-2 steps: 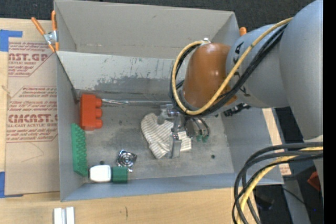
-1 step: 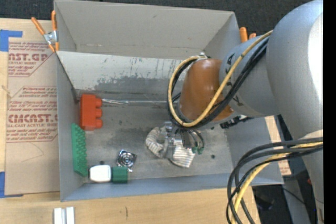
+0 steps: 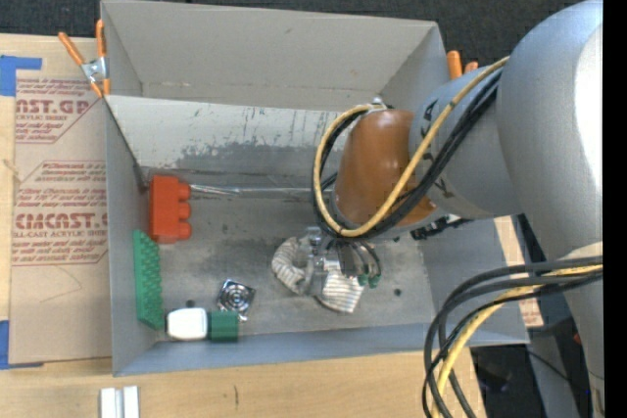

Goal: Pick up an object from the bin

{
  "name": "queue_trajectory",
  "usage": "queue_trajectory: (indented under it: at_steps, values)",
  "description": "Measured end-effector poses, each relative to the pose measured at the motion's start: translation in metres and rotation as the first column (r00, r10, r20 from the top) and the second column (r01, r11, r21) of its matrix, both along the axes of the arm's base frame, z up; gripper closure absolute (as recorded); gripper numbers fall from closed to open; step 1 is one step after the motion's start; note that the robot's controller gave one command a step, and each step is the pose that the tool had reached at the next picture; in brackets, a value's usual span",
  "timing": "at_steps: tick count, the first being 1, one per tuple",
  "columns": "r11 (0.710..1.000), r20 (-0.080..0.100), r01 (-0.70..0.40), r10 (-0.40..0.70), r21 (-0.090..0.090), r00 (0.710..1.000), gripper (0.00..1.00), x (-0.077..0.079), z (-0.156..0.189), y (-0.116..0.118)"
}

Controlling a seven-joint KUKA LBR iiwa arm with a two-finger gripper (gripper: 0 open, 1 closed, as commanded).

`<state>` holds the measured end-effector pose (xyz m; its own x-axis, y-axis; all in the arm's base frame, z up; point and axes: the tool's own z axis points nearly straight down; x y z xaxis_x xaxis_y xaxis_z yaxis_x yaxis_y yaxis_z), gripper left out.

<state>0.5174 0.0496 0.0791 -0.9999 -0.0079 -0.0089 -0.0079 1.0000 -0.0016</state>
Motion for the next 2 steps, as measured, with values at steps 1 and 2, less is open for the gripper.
queue_trajectory:
  at_steps: [1, 2]
  values:
    - [1.0, 0.0, 0.004, -0.004, 0.001, 1.0, 1.0, 0.005, 0.001, -0.006]
    - [1.0, 0.004, 0.006, -0.006, 0.001, 1.0, 1.0, 0.018, 0.144, -0.005]
